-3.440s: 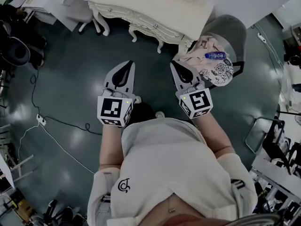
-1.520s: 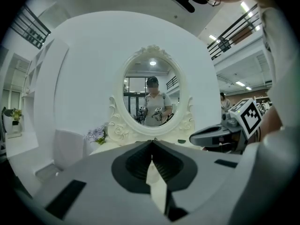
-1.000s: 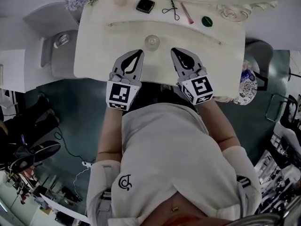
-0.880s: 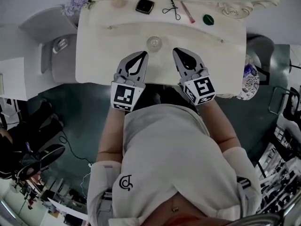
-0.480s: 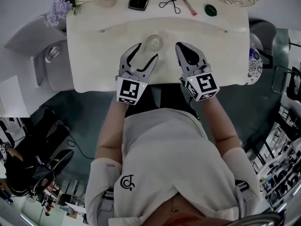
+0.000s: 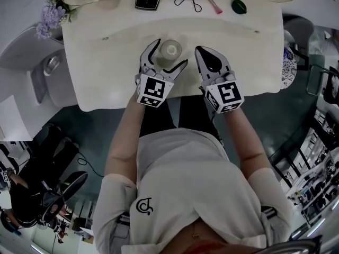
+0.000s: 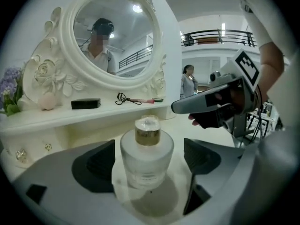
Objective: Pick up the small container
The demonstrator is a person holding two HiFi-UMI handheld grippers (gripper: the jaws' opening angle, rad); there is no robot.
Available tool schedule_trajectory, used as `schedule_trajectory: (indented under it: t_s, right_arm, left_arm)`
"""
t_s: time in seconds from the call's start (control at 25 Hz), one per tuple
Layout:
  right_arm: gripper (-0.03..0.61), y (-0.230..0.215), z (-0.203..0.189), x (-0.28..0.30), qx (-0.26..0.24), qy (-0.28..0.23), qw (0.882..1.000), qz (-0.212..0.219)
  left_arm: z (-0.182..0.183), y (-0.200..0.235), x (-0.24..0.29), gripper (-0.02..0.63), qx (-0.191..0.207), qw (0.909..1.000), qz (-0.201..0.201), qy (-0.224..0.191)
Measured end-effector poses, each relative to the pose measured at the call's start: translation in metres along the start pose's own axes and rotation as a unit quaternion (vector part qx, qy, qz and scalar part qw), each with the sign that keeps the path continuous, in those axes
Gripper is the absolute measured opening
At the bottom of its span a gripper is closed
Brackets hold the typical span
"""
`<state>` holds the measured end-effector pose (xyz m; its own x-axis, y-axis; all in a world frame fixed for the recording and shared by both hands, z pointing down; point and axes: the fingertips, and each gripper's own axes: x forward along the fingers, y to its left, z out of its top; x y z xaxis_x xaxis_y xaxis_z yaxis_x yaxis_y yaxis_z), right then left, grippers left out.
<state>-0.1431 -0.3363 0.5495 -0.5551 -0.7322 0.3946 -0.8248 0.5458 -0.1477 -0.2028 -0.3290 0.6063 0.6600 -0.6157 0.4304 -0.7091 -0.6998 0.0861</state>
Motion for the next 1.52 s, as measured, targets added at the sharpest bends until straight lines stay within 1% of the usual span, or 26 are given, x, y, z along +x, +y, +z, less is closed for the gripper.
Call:
schedule_trajectory:
  t_s: [0.08,0.24,0.28,0.36,0.4,0.44,0.52,0.68,0.84,0.92,1.0,1.12,1.36,1.52]
  right_arm:
    - [0.008,-0.002,-0.004,0.001,-0.001,0.004,1.0,-0.002]
    - [0.008,-0.009,-0.007,0.001,-0.001,0.007,1.0,-0.013]
    - [0.008,-0.011,-0.008,0.001,0.001,0.007,1.0,-0.015]
    - [0.008,-0.014,-0.009,0.002,0.003,0.007,1.0,-0.019]
    - [0.008,-0.015,-0.009,0.003,0.003,0.008,1.0,-0.02]
    - [0.008,-0.016,-0.009,0.003,0.003,0.008,1.0,-0.021]
    - [0.008,-0.017,-0.009,0.004,0.003,0.008,1.0,-0.021]
    - [0.008,-0.018,-0.006,0.002,0.002,0.007,1.0,-0.019]
    - [0.008,-0.02,0.0,-0.002,-0.002,0.007,1.0,-0.016]
    - [0.008,-0.02,0.006,-0.004,-0.006,0.004,1.0,-0.015]
    - [0.008,-0.02,0.013,-0.005,-0.011,-0.001,1.0,-0.012]
    - [0.008,-0.02,0.023,-0.008,-0.017,-0.009,1.0,-0.008]
    - [0.008,-0.014,0.052,-0.021,-0.031,-0.025,0.999,0.006]
    - [0.008,-0.01,0.072,-0.032,-0.042,-0.037,0.998,0.017]
  left_arm:
    - [-0.004,0.005,0.007,0.454,-0.001,0.9999,0.008,0.015]
    - [-0.004,0.012,0.018,0.453,-0.031,0.9992,0.009,0.022]
    - [-0.007,0.012,0.02,0.453,-0.03,0.9991,0.008,0.029]
    - [-0.013,0.011,0.022,0.434,-0.013,0.9986,0.009,0.05]
    - [-0.015,0.01,0.022,0.389,-0.002,0.9983,0.011,0.057]
    - [-0.015,0.01,0.023,0.36,0.008,0.9981,0.013,0.06]
    - [-0.016,0.01,0.023,0.354,0.016,0.998,0.014,0.06]
    - [-0.016,0.01,0.023,0.351,0.017,0.9978,0.016,0.062]
    - [-0.016,0.012,0.021,0.35,0.01,0.9966,0.034,0.075]
    - [-0.012,0.012,0.016,0.35,0.003,0.9966,0.041,0.072]
    - [0.0,0.014,0.01,0.35,-0.001,0.997,0.047,0.061]
    - [0.024,0.015,0.0,0.35,0.006,0.9974,0.059,0.042]
    - [0.083,0.014,-0.029,0.35,0.018,0.9967,0.079,-0.002]
    - [0.12,0.01,-0.05,0.35,0.035,0.9949,0.091,-0.024]
